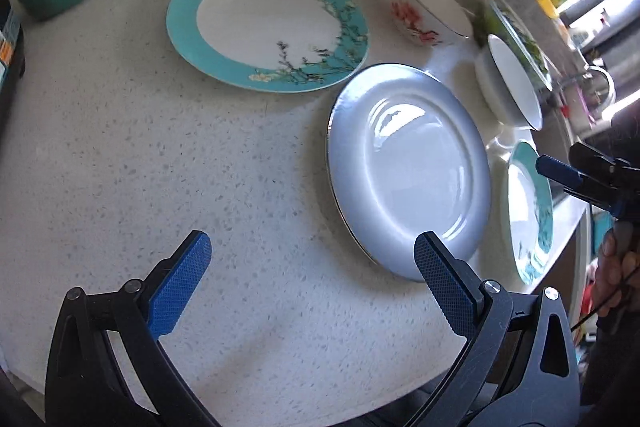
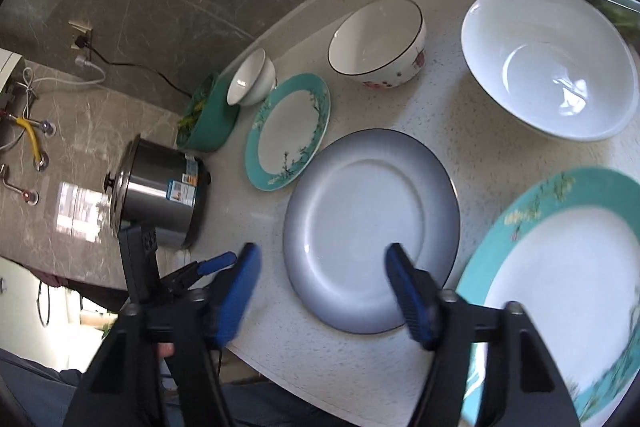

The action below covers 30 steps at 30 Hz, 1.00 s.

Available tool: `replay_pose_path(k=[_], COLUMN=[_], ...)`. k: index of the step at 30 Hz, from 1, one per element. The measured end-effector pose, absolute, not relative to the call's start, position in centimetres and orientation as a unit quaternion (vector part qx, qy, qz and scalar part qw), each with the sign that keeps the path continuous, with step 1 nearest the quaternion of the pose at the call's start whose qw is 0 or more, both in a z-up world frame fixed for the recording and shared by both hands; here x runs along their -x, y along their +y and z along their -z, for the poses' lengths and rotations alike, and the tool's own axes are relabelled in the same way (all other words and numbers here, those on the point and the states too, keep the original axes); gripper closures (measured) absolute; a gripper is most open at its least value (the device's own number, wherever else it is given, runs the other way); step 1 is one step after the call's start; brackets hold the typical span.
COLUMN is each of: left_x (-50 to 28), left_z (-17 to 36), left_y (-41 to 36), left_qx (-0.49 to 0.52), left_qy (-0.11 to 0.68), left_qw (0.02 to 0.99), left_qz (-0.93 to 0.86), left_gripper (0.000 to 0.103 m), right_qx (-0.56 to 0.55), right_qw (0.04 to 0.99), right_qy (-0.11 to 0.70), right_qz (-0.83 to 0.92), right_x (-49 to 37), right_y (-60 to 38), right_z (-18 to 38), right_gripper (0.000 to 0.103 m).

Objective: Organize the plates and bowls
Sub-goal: 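Move both grippers down to the rim of the grey-rimmed white plate, then close both grippers on the rim of the grey-rimmed plate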

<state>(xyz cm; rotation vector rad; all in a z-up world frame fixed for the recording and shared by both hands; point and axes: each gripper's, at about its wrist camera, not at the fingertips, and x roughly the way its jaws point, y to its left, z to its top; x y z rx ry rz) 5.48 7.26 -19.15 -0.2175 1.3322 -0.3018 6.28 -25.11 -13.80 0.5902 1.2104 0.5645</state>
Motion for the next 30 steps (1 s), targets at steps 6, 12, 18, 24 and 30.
replay_pose_path(k=[6, 12, 18, 24, 30], left_x=[-6.8, -7.8, -9.2, -9.9, -10.2], left_z=[20.9, 22.3, 22.8, 22.8, 22.7], left_y=[6.0, 5.5, 4.9, 3.9, 3.0], left_qx=[0.087, 0.103, 0.125, 0.125, 0.115], left_qy=[0.615, 0.615, 0.619, 0.63, 0.64], left_qw=[0.775, 0.769, 0.756, 0.742, 0.733], left_qz=[0.119, 0.144, 0.176, 0.191, 0.2], left_gripper=[0.008, 0.034, 0.04, 0.04, 0.04], right_qx=[-0.237, -0.219, -0.213, -0.203, -0.136], right_qw=[0.713, 0.698, 0.686, 0.682, 0.693], right_qy=[0.602, 0.621, 0.635, 0.645, 0.662], right_qz=[-0.269, -0.281, -0.285, -0.278, -0.252], right_x=[-9.5, -11.1, -12.5, -13.3, -13.4], right_y=[-27.1, -28.2, -28.9, -28.8, -27.7], right_z=[17.2, 19.0, 20.1, 20.5, 20.2], right_gripper=[0.051, 0.052, 0.052, 0.059, 0.059])
